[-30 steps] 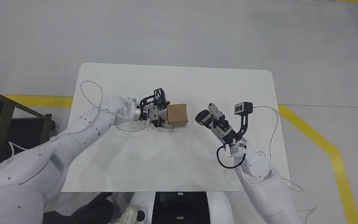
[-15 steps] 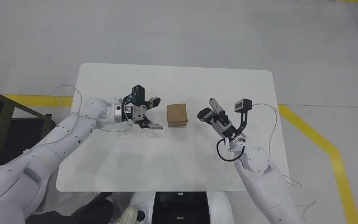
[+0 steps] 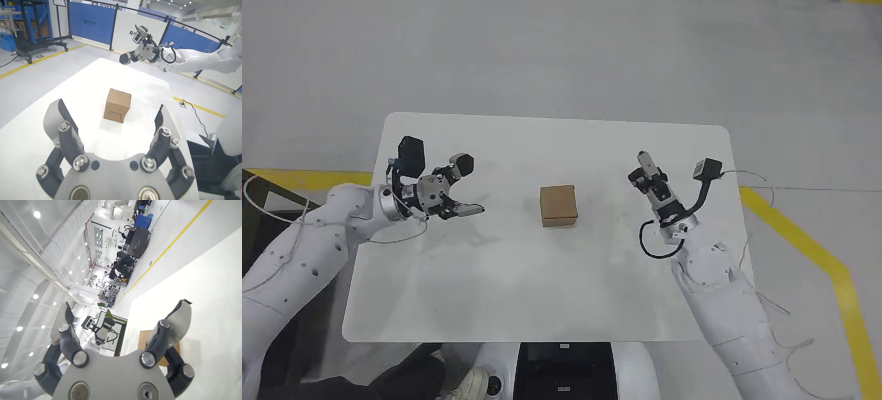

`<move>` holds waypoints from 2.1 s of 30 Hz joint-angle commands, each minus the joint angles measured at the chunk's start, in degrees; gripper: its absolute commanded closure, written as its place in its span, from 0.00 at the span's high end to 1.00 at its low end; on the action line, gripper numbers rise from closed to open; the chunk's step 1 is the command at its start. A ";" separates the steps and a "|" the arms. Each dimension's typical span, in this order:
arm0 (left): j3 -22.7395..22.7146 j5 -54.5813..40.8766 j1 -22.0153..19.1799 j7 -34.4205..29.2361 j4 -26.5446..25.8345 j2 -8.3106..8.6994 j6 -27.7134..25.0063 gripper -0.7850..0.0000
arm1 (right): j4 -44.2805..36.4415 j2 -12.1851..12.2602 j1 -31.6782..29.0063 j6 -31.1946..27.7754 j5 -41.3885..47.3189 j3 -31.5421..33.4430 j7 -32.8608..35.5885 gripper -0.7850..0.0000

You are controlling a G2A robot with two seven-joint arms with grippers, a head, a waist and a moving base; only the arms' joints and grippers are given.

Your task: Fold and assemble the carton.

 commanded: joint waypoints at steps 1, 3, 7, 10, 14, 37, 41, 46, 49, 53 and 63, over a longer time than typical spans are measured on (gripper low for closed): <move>-2.45 -1.95 1.96 -1.51 -0.71 1.10 0.37 1.00 | 0.59 0.07 0.39 -0.30 -2.16 0.85 -1.38 1.00; -4.55 -3.58 3.78 -3.24 -1.62 2.03 0.97 1.00 | 0.67 0.19 0.58 0.47 -4.58 1.72 -2.51 1.00; -8.68 -5.62 7.07 -6.61 -3.82 3.71 1.93 1.00 | -0.83 0.50 -0.04 2.30 -8.58 3.41 -3.62 1.00; -11.63 -6.75 9.27 -8.69 -5.29 4.74 2.82 1.00 | -3.10 0.88 -1.00 4.17 -12.13 5.17 -4.07 1.00; -15.07 -8.77 11.81 -10.64 -6.99 5.72 3.09 1.00 | -6.70 1.31 -2.71 6.54 -15.63 7.33 -4.30 1.00; -21.42 -12.61 16.50 -14.77 -10.11 6.75 4.32 1.00 | -11.99 1.81 -5.39 8.06 -21.10 9.90 -4.75 1.00; -21.42 -12.61 16.50 -14.77 -10.11 6.75 4.32 1.00 | -11.99 1.81 -5.39 8.06 -21.10 9.90 -4.75 1.00; -21.42 -12.61 16.50 -14.77 -10.11 6.75 4.32 1.00 | -11.99 1.81 -5.39 8.06 -21.10 9.90 -4.75 1.00; -21.42 -12.61 16.50 -14.77 -10.11 6.75 4.32 1.00 | -11.99 1.81 -5.39 8.06 -21.10 9.90 -4.75 1.00; -21.42 -12.61 16.50 -14.77 -10.11 6.75 4.32 1.00 | -11.99 1.81 -5.39 8.06 -21.10 9.90 -4.75 1.00; -21.42 -12.62 16.50 -14.77 -10.11 6.75 4.32 1.00 | -11.99 1.81 -5.39 8.06 -21.11 9.90 -4.76 1.00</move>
